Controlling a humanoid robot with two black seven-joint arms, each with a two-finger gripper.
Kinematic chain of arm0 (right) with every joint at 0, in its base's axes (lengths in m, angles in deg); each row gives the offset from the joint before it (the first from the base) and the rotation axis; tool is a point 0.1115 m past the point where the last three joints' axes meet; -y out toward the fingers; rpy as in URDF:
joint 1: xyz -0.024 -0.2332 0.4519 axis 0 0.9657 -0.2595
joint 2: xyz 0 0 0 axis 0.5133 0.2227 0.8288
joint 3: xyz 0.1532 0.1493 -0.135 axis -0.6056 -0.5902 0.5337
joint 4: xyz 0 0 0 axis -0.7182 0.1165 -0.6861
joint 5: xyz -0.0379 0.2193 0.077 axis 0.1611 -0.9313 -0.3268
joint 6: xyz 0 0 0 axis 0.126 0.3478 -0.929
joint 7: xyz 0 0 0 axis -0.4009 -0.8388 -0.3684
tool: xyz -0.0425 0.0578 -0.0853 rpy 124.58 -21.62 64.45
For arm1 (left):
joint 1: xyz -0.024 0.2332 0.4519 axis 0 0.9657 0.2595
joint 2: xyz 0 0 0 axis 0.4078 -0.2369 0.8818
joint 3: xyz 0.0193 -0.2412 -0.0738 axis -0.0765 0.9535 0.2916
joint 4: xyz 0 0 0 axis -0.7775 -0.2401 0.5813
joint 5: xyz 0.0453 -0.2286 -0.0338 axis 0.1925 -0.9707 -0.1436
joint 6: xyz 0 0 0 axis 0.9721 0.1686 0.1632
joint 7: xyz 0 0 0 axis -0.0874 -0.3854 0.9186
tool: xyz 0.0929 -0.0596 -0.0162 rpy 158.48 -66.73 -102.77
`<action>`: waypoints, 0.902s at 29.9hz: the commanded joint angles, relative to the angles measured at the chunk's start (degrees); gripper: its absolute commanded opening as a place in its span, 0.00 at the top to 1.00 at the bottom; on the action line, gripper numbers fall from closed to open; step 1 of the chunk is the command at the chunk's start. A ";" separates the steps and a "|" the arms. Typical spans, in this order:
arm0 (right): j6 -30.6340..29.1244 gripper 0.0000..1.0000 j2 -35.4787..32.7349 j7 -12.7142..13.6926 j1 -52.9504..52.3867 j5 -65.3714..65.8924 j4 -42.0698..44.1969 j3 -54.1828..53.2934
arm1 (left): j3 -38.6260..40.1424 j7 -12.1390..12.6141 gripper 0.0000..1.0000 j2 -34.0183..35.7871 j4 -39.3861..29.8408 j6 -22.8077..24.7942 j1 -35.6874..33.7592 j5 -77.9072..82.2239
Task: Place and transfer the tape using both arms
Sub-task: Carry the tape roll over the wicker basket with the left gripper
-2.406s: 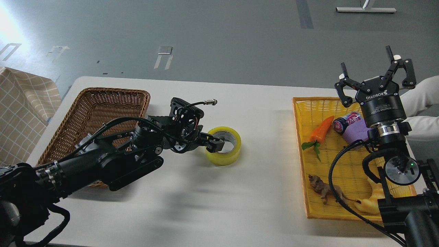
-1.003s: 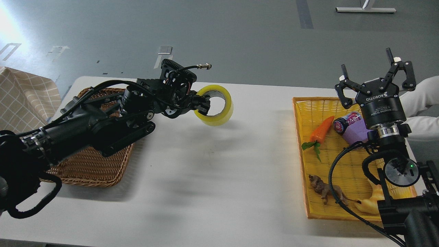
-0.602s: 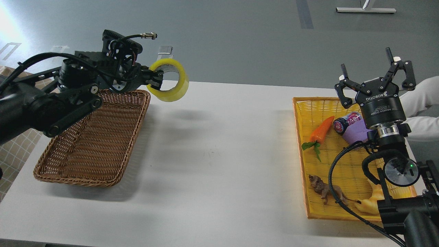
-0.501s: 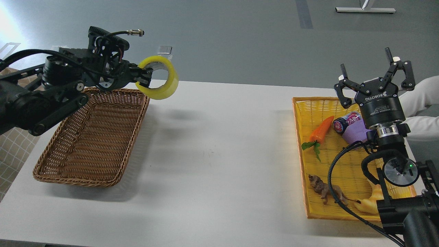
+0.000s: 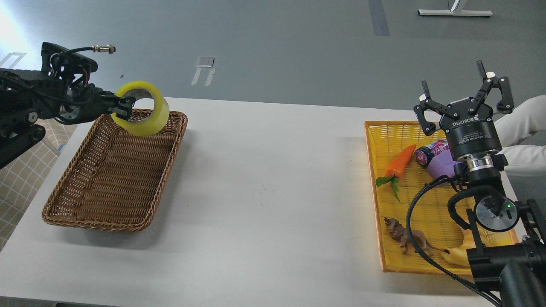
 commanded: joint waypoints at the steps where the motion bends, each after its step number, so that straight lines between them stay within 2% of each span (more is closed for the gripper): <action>1: 0.00 0.01 0.00 0.00 0.09 0.00 0.00 0.00 | 0.04 -1.13 1.00 0.99 0.04 -0.19 1.62 -0.10; 14: 0.00 0.01 0.00 0.00 0.01 0.00 0.62 -0.09 | -0.05 -1.83 1.00 0.91 0.92 -0.19 8.65 -0.10; 27: 0.00 0.01 0.00 0.00 0.18 0.00 0.71 0.08 | -5.32 -1.83 1.00 0.55 1.89 -1.25 8.74 -0.28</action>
